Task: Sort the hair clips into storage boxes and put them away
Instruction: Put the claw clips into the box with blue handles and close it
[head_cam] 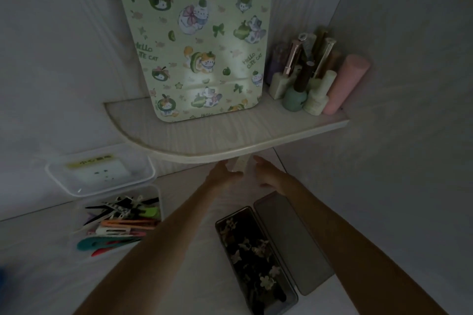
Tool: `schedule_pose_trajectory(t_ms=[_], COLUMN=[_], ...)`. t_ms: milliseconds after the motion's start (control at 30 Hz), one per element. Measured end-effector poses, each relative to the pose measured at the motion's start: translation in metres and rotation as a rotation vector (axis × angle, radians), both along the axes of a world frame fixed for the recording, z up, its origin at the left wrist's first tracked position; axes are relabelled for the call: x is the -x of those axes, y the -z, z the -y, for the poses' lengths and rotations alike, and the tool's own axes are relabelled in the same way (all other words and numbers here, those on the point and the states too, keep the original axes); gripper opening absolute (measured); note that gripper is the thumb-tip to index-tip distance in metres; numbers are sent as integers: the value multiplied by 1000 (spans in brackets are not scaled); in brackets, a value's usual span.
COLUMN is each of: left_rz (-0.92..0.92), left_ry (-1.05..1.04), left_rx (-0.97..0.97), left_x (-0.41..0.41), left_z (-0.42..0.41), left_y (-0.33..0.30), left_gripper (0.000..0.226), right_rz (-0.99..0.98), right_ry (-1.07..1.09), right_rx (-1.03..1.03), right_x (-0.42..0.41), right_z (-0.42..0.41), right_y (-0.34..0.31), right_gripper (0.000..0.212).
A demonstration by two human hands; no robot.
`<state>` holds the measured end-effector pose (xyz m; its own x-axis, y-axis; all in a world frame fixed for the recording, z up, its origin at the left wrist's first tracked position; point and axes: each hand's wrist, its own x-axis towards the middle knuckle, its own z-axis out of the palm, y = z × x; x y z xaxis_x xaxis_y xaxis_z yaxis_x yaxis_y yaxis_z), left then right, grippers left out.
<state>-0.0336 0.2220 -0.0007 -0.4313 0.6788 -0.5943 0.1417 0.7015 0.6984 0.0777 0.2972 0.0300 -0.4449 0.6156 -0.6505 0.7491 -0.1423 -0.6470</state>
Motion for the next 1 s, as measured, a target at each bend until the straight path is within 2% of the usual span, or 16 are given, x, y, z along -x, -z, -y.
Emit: schedule_pose_trajectory(t_ms=[67, 200, 333, 500, 533, 633, 733, 800, 900, 1000], left_rz=[113, 84, 246, 397, 411, 437, 493, 471, 281, 112], left_ry=[-118, -233, -282, -227, -218, -152, -137, -187, -224, -311], left_rx=[-25, -87, -179, -229, -226, -233, -272, -270, -235, -227], left_x=[-2, -5, -8, 5, 9, 21, 37, 54, 89, 133], left_z=[-3, 6, 29, 74, 83, 126, 189, 238, 302, 362], left_y=[5, 1, -29, -68, -72, -86, -99, -103, -103, -106], left_gripper=[70, 35, 24, 3, 3, 22, 18, 14, 6, 18], right_rz=[-96, -280, -350, -413, -419, -408, -399, -383, -380, -367], right_ry=[64, 124, 57, 140, 147, 96, 26, -9, -102, -137], right_rx=[121, 318, 329, 299, 294, 307, 298, 285, 250, 186], right_x=[0, -7, -13, -17, -17, -9, 13, 36, 76, 129], right_z=[6, 11, 15, 44, 52, 93, 151, 194, 253, 313], right_y=[3, 6, -18, -50, -55, -68, -82, -88, -90, -90], right_gripper=[41, 29, 20, 1, 9, 35, 32, 25, 21, 20])
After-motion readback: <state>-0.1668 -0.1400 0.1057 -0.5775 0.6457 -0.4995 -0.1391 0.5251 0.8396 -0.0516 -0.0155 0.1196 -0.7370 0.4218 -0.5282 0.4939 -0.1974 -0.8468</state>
